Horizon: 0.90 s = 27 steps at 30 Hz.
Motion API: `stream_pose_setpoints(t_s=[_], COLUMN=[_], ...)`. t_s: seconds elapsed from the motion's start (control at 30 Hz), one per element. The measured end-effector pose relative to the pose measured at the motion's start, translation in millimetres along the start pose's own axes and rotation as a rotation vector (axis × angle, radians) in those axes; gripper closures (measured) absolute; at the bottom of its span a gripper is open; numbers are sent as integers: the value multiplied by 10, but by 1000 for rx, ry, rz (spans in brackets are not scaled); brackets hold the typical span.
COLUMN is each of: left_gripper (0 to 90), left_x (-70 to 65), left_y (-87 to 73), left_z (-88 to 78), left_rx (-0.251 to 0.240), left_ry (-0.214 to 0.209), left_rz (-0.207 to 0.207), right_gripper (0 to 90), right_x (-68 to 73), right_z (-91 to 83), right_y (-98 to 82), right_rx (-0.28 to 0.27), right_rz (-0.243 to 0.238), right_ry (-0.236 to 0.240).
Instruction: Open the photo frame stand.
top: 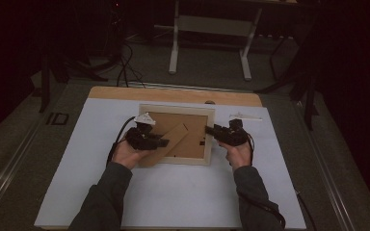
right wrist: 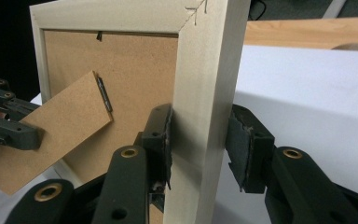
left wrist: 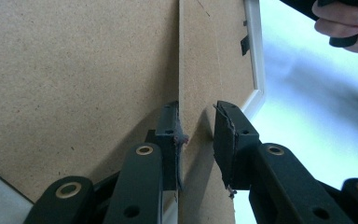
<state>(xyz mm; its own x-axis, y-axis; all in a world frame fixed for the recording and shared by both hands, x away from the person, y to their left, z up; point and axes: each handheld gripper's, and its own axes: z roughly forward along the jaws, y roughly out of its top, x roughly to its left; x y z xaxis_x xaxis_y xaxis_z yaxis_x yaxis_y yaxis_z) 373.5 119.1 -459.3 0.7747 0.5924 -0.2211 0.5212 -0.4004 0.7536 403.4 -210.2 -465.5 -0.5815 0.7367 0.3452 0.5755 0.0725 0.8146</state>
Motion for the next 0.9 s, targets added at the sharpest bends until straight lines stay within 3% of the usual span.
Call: stream_pose_setpoints(t_s=[0.6,0.9], left_gripper=[752,755], left_x=[-6,-32], left_y=[128,208], left_z=[36,79], left_rx=[7,-6], left_ry=[56,113], left_rz=[35,40], right_gripper=[624,624], right_x=[47,90], right_z=[-62,-81], right_y=[132,224], right_rx=[-21,-29], right_rz=[-76,-126], right_ry=[-47,-91])
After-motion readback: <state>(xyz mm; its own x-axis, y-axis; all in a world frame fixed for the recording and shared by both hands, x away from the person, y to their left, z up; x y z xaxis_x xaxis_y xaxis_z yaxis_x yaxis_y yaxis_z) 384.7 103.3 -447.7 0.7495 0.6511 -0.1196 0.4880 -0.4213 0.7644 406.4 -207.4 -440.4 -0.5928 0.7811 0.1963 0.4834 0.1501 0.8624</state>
